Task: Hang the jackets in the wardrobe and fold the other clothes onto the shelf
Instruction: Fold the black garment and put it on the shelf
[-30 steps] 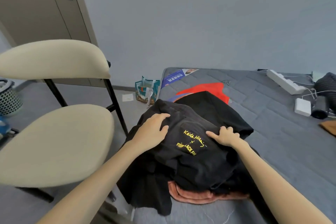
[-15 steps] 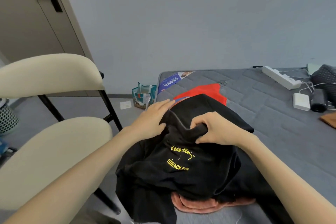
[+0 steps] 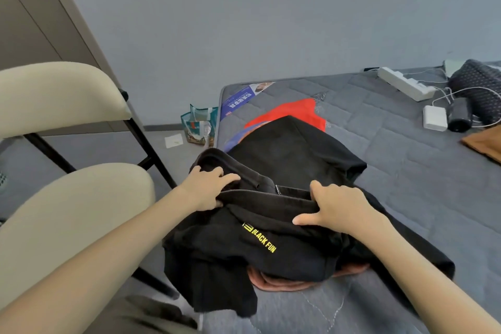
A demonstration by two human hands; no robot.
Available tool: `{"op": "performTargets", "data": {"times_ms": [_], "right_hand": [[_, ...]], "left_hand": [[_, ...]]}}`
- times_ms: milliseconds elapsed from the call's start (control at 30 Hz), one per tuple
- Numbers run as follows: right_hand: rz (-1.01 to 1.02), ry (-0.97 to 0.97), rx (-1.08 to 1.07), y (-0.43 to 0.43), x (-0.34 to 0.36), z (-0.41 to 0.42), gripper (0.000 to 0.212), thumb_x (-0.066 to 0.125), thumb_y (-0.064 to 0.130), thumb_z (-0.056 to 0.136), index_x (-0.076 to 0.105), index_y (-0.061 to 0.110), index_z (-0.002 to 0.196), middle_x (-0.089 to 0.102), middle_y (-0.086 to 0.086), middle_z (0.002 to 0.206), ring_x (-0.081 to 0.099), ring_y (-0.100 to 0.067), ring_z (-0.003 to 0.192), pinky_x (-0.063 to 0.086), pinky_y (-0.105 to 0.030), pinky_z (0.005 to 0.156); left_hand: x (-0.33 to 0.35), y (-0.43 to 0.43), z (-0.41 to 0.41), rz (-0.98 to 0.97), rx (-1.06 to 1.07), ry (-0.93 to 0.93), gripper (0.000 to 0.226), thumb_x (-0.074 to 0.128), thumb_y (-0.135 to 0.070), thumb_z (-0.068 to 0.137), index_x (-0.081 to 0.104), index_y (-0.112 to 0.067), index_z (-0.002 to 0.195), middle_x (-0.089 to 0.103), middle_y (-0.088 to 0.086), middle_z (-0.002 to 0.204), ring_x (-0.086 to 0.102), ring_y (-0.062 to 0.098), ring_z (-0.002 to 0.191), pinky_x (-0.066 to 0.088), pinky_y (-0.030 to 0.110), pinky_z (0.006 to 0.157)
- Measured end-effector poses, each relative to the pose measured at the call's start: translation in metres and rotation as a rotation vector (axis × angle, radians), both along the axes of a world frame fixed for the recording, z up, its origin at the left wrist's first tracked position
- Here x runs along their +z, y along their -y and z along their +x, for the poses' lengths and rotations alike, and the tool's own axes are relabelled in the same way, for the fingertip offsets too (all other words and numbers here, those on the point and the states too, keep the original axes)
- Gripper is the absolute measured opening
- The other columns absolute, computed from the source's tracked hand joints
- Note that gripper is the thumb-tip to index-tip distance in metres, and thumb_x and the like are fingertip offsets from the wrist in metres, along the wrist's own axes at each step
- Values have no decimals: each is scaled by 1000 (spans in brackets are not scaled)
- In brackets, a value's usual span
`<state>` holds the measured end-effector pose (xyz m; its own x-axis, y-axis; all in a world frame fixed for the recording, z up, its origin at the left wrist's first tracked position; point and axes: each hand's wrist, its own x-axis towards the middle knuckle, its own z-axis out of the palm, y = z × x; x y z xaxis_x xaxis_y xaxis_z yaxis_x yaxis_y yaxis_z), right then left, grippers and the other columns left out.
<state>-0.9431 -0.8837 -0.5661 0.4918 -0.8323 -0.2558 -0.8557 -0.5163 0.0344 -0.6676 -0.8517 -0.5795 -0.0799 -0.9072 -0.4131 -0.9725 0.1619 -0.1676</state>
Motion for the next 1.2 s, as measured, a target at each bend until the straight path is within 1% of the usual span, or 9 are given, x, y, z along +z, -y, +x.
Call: {"op": "performTargets", "data": {"times_ms": [67,133,233,367,633,800,967,1033,1200], "right_hand": [[-67,-22,-84,6,-6,1,89,44,86,71,36,16,126,65,-2,107,63,-24,102,35,-32,66],[-81,-70,-124,11,-13,2,95,39,87,72,34,17,136,61,-3,117,57,-24,111,39,-34,74],[-132,-86,-34,16,-22,12,95,33,86,74,32,23,145,38,-7,141,36,-28,126,36,-41,96],[124,133,7,29,-30,36,92,38,84,76,30,27,148,29,-2,154,30,-31,137,21,-52,112],[304,157,-128,38,-46,35,74,51,79,75,54,18,116,58,0,117,54,-23,111,42,-43,96],[186,282,-98,30,-46,32,58,58,69,80,55,19,108,61,2,108,59,-19,97,40,-31,72],[114,378,-49,23,-28,28,60,63,75,70,52,27,105,62,4,100,60,-19,92,39,-30,67],[96,395,2,23,-14,34,63,65,76,67,53,30,108,62,5,100,59,-19,95,38,-30,68],[26,353,206,23,29,66,70,68,73,65,50,32,118,63,4,107,56,-20,105,39,-33,72]], "left_hand": [[1,3,6,-38,44,-12,92,64,-47,87,-1,-37,152,40,9,140,55,27,114,43,33,89],[2,8,10,-53,53,-35,106,68,-52,82,-10,-39,151,49,10,130,58,26,109,43,30,80],[0,18,3,-36,-15,-33,110,69,-53,81,-14,-37,151,59,10,119,59,25,105,42,30,81],[-3,40,-9,3,-85,-22,97,67,-47,85,0,-35,153,51,7,137,53,27,121,44,38,94],[-6,73,-17,79,-92,-118,77,71,-32,86,27,-30,149,44,6,140,47,26,126,42,38,100],[-12,78,-23,48,-191,-67,57,72,-34,84,45,-20,132,38,6,136,43,23,123,43,38,102],[7,64,10,92,-103,-48,39,74,-36,81,43,-20,100,59,-3,100,54,20,109,9,51,115],[14,50,32,46,-90,32,32,70,-31,85,46,-20,104,63,-2,106,53,18,113,-7,56,115],[31,-6,86,-133,60,86,18,47,-33,99,53,-22,112,55,-2,114,50,17,118,8,49,118]]}}
